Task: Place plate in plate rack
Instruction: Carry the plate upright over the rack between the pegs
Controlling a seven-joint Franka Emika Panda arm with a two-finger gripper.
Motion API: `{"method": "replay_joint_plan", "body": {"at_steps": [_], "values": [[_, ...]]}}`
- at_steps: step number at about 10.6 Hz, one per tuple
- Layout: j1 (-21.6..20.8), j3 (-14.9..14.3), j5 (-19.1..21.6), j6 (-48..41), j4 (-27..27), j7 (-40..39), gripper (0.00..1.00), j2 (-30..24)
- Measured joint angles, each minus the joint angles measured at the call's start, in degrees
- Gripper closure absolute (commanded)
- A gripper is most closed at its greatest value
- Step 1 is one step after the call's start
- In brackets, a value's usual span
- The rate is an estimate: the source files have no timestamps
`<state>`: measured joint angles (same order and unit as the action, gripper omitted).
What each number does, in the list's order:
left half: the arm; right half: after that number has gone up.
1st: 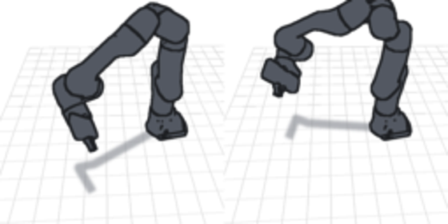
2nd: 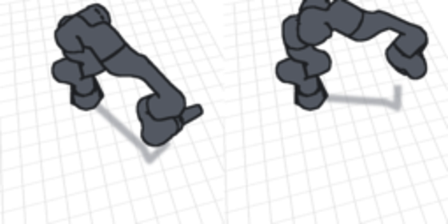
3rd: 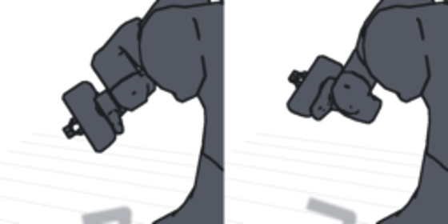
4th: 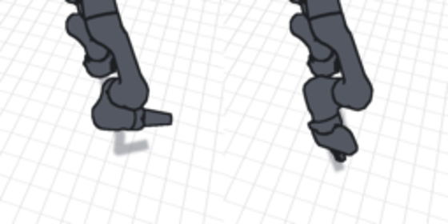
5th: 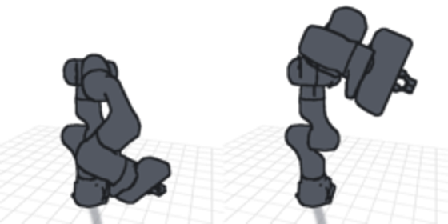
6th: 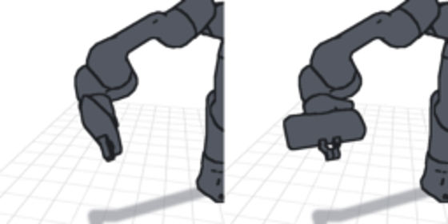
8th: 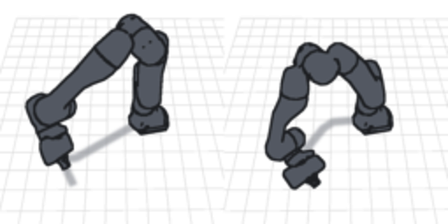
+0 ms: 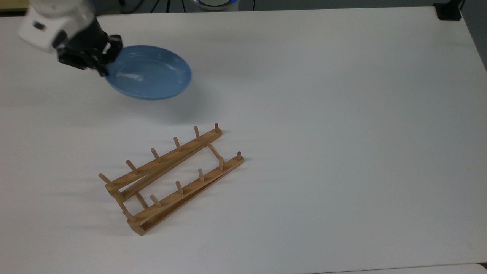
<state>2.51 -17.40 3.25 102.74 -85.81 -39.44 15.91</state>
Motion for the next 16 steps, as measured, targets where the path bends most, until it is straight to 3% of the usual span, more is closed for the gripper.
{"method": "replay_joint_plan", "body": {"at_steps": [3,6,10,13,16], "values": [[-0.4,-0.3,-1.7,11.8,3.8,4.4,1.00,-1.5],[-3.8,0.1,-17.5,25.0,3.9,25.7,1.00,-1.0],[-10.8,-0.5,-37.6,30.6,5.5,50.3,1.00,3.0],[-16.0,-4.7,-45.0,30.6,8.8,59.6,1.00,9.0],[-17.0,-5.8,-49.3,30.6,10.2,61.7,1.00,11.4]]}}
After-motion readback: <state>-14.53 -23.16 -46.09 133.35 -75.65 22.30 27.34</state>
